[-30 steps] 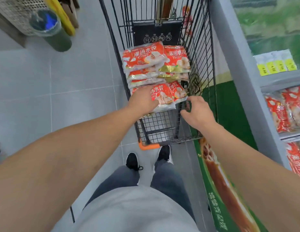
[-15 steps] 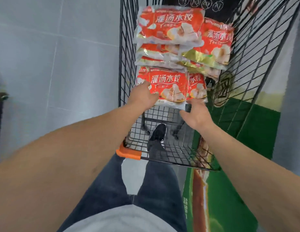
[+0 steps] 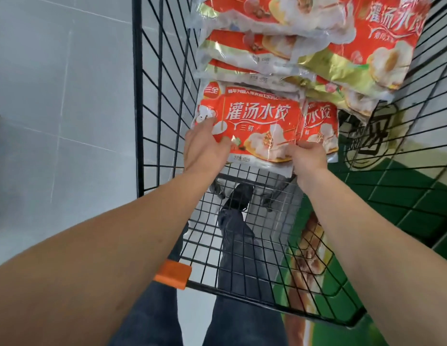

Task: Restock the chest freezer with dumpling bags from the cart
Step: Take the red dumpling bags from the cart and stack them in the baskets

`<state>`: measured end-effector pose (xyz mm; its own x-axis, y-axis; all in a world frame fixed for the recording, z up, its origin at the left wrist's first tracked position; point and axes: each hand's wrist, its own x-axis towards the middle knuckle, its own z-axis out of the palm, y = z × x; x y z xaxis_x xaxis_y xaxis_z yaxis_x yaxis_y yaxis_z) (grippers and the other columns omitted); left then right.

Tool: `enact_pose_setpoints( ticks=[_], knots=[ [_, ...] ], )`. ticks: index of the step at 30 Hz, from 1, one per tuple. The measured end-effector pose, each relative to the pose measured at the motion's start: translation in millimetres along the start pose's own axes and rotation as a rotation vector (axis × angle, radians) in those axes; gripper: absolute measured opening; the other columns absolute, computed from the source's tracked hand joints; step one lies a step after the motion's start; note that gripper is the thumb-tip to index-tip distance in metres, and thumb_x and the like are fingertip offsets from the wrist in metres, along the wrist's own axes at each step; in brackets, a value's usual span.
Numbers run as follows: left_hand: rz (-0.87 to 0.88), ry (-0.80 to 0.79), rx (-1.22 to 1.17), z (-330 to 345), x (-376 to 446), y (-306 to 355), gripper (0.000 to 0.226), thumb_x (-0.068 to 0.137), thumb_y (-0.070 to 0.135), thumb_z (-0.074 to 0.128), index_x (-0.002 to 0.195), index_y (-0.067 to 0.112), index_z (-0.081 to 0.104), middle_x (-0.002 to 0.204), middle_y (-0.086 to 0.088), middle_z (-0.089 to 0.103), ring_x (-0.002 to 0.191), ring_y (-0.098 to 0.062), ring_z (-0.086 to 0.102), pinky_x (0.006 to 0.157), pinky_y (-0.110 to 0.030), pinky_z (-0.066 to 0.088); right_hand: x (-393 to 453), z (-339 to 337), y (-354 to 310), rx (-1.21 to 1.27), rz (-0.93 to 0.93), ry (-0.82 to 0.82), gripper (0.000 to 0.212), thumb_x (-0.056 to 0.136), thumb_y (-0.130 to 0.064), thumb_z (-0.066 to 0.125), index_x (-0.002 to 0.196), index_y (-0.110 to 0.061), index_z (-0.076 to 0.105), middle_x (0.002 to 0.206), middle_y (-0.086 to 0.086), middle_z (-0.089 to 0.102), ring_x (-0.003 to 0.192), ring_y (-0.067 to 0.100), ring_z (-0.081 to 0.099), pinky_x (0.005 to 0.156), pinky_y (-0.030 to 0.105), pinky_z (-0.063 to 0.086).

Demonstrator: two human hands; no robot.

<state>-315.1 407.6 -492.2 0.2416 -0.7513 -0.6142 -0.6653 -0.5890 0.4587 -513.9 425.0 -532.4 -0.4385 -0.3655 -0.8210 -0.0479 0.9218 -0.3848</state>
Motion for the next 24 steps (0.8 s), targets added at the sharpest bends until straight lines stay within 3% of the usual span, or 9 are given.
enact_pose_setpoints(
  ticks=[2,5,8,11,14,16,18,22,24],
  knots=[
    [0.007,0.019,0.007,4,-1,0,0.054,0.093,0.028,0.059,0.145,0.025,0.046,0.139,-0.002,0.053,0.133,-0.02,0.042,0.111,-0.039,0.039,6,1,4,0.032,-0.007,0.012,0.034,0.072,-0.019,0.075,0.105,-0.014,0.069,0.103,0.0,0.072,0.097,0.023,0.066,0.09,0.038,0.055],
    [0.042,0.063,0.016,5,-1,2,0.047,0.093,0.026,0.057,0.139,0.021,0.051,0.137,-0.001,0.054,0.13,-0.019,0.04,0.11,-0.038,0.038,6,-3,5,0.058,-0.015,0.067,0.007,0.083,-0.012,0.07,0.088,-0.017,0.07,0.093,-0.003,0.071,0.092,0.02,0.065,0.086,0.036,0.054],
    [0.035,0.104,0.047,7,7,6,0.04,0.095,0.026,0.056,0.133,0.017,0.052,0.137,-0.004,0.049,0.129,-0.021,0.04,0.11,-0.035,0.036,10,-19,10,0.035,-0.004,0.2,0.008,0.083,-0.012,0.067,0.084,-0.02,0.067,0.09,-0.002,0.071,0.088,0.022,0.065,0.08,0.034,0.055],
    [-0.043,0.073,0.029,11,17,11,0.038,0.097,0.027,0.054,0.133,0.015,0.05,0.136,-0.005,0.051,0.126,-0.021,0.047,0.101,-0.029,0.037,14,-35,15,-0.025,-0.012,0.268,0.008,0.086,-0.017,0.063,0.093,-0.018,0.065,0.094,0.002,0.068,0.091,0.026,0.064,0.076,0.033,0.05],
    [-0.093,0.048,-0.025,21,25,12,0.034,0.098,0.031,0.054,0.129,0.016,0.056,0.129,-0.003,0.059,0.118,-0.02,0.056,0.094,-0.027,0.041,21,-47,13,0.029,0.016,0.22,0.019,0.089,-0.023,0.06,0.108,-0.018,0.062,0.104,0.002,0.062,0.095,0.024,0.057,0.08,0.03,0.043],
    [-0.091,0.03,-0.044,24,28,13,0.027,0.097,0.035,0.054,0.115,0.016,0.063,0.113,-0.002,0.065,0.107,-0.022,0.059,0.087,-0.03,0.046,23,-49,5,0.107,0.021,0.159,0.022,0.089,-0.028,0.062,0.11,-0.023,0.06,0.107,-0.001,0.062,0.099,0.021,0.058,0.087,0.03,0.047],
    [-0.092,0.013,-0.055,28,32,12,0.022,0.094,0.037,0.058,0.098,0.016,0.064,0.098,-0.001,0.065,0.096,-0.023,0.061,0.079,-0.032,0.049,29,-52,4,0.168,0.039,0.088,0.03,0.083,-0.035,0.067,0.111,-0.025,0.065,0.109,-0.005,0.07,0.103,0.02,0.065,0.095,0.041,0.054],
    [-0.172,0.023,-0.206,25,34,12,0.013,0.088,0.028,0.07,0.081,0.02,0.063,0.096,-0.002,0.07,0.09,-0.022,0.068,0.079,-0.034,0.058,30,-54,15,0.22,0.034,0.028,0.017,0.085,-0.032,0.068,0.1,-0.023,0.072,0.104,-0.003,0.075,0.1,0.023,0.07,0.095,0.049,0.055],
    [-0.199,0.003,-0.278,16,27,12,0.025,0.086,0.023,0.072,0.069,0.018,0.054,0.091,-0.005,0.07,0.086,-0.023,0.069,0.077,-0.034,0.058,13,-54,12,0.231,0.012,0.06,0.012,0.094,-0.023,0.064,0.085,-0.022,0.072,0.1,-0.001,0.075,0.1,0.023,0.07,0.095,0.047,0.055]
  ],
)
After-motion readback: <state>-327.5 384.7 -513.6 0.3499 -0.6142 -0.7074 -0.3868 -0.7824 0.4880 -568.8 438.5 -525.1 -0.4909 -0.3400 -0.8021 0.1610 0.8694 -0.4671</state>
